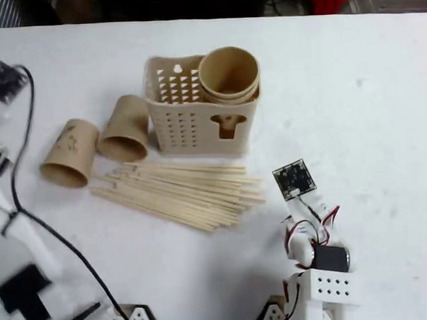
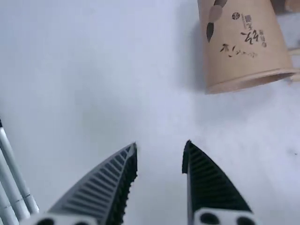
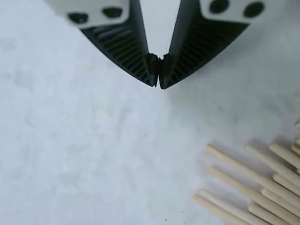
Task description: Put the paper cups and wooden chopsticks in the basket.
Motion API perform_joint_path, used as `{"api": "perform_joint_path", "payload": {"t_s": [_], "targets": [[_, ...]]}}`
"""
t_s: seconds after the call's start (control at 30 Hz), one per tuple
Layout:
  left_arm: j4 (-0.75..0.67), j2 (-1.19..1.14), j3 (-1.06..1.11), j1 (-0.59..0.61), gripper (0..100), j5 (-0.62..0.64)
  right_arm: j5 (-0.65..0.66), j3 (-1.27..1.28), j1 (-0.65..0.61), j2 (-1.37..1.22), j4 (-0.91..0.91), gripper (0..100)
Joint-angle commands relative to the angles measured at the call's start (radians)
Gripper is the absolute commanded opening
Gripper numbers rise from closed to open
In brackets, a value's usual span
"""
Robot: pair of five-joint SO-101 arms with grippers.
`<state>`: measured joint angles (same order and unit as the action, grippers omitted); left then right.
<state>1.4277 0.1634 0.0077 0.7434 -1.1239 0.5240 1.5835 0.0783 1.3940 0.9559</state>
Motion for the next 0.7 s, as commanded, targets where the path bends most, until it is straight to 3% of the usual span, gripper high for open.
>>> {"api": "perform_joint_path", "payload": {"t_s": [0.0,0.23,0.67], "targets": [[-0.318,0.303,0.456,-0.051,21,-0.015,0.0,-0.005,-0.008,0.008,-0.019,2.1],[-0.729,0.499,0.895,-0.116,27,-0.017,0.0,-0.003,-0.008,0.008,-0.019,2.1],[-1.06,0.291,0.959,-0.185,27,-0.009,0.0,-0.003,-0.008,0.008,-0.019,2.1]]}}
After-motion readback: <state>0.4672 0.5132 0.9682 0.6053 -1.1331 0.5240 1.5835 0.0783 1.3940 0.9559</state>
